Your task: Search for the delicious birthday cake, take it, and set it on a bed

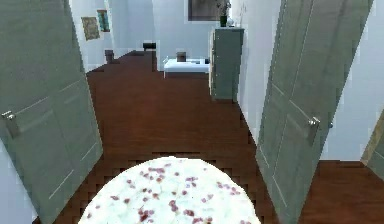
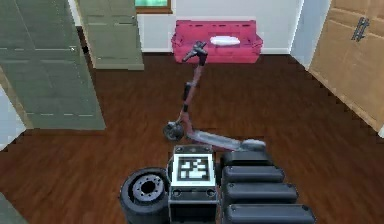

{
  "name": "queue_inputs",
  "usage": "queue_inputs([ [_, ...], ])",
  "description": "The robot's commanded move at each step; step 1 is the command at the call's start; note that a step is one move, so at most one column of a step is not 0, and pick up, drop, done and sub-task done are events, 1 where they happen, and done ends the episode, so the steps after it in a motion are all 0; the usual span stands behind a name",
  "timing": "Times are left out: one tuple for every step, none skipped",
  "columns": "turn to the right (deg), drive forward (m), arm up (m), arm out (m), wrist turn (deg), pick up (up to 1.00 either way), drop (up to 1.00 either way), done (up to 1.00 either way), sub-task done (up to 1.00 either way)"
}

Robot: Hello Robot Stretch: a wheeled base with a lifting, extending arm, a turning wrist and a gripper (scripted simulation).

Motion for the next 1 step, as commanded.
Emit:
queue_inputs([
  [0.0,1.0,0.0,0.0,0.0,0.0,0.0,0.0,0.0],
])
